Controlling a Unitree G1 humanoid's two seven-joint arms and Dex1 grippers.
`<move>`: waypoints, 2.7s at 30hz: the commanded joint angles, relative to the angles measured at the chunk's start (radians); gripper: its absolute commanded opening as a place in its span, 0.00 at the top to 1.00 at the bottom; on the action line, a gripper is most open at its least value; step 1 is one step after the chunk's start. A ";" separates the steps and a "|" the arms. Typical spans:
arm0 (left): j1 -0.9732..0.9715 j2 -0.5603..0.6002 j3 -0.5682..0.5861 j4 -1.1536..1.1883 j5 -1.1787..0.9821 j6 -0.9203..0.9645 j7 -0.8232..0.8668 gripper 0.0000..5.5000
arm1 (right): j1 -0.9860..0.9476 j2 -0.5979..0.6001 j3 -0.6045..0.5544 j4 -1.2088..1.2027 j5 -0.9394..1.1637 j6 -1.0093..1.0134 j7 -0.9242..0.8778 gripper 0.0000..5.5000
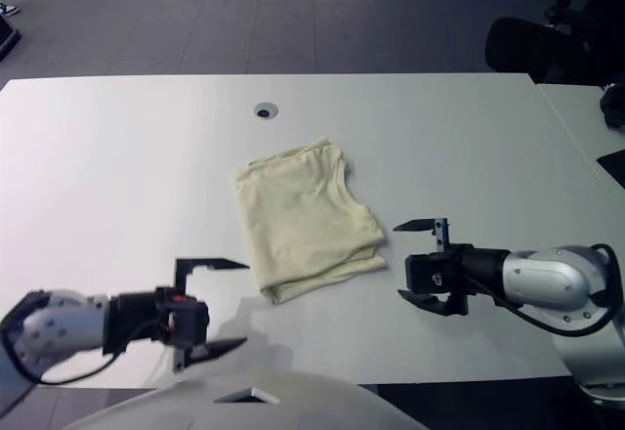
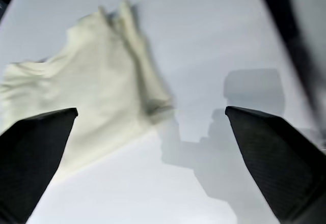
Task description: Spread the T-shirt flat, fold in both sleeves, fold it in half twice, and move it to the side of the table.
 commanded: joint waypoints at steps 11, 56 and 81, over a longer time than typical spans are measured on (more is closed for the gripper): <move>-0.157 -0.436 -0.481 0.181 0.714 0.327 0.044 0.02 | -0.321 -0.079 0.167 0.231 0.051 -0.179 0.108 0.02; -0.148 -0.382 -0.216 0.152 0.748 0.184 -0.394 0.97 | -0.061 0.142 0.418 0.184 -0.407 -0.321 -0.295 0.29; -0.141 -0.355 -0.224 0.215 0.706 0.089 -0.377 0.97 | -0.100 0.192 0.463 0.115 -0.413 -0.244 -0.262 1.00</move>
